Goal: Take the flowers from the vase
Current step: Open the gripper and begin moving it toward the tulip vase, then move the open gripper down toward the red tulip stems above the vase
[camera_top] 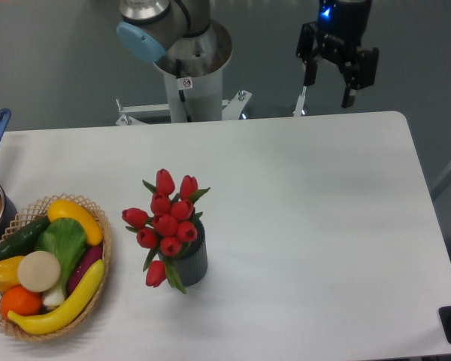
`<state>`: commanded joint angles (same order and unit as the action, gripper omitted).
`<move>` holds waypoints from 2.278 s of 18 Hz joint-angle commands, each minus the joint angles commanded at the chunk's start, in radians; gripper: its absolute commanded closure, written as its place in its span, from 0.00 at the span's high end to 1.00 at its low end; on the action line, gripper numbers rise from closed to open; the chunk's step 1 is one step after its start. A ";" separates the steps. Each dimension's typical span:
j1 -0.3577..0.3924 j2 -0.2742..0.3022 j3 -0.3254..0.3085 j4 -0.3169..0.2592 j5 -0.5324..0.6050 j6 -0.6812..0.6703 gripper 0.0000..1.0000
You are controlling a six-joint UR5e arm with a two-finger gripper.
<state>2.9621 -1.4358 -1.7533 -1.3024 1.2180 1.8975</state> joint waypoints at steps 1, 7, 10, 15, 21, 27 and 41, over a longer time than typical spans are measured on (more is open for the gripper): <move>0.000 0.000 -0.002 0.003 0.003 0.006 1.00; 0.003 0.003 -0.038 0.037 -0.003 0.011 1.00; 0.006 0.003 -0.051 0.037 -0.030 -0.018 1.00; -0.003 -0.003 -0.058 0.037 -0.087 -0.161 1.00; -0.011 0.000 -0.130 0.037 -0.187 -0.224 1.00; -0.014 0.015 -0.186 0.045 -0.333 -0.241 1.00; -0.156 -0.075 -0.334 0.241 -0.581 -0.251 1.00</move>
<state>2.8059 -1.5108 -2.0878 -1.0615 0.6366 1.6460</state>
